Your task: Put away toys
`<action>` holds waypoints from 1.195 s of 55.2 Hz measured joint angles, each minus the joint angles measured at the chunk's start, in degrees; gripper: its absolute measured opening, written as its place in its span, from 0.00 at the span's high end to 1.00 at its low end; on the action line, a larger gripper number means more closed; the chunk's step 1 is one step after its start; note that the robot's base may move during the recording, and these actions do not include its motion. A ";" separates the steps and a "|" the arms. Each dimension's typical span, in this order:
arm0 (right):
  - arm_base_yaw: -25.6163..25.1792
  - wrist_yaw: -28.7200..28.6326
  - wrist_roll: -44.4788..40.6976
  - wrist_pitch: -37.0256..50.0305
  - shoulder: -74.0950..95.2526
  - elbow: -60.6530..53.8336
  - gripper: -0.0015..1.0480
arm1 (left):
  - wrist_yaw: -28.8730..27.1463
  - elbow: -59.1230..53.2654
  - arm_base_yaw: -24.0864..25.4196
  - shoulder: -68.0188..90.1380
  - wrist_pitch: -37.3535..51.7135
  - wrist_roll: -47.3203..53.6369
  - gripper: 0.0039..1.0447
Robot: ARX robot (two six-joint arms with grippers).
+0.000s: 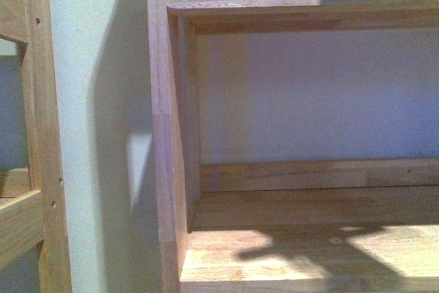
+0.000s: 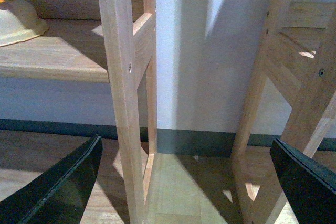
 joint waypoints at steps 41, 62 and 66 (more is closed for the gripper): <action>0.09 -2.14 18.88 -19.93 28.06 38.51 0.83 | 0.00 0.00 0.00 0.00 0.00 -0.02 0.05; 0.33 -7.91 28.11 -27.58 39.10 52.87 0.84 | 0.02 0.00 0.00 0.00 0.00 -0.02 0.05; 0.96 -8.52 29.03 -27.47 39.45 52.68 0.84 | 0.02 0.00 0.00 0.00 0.00 -0.02 0.05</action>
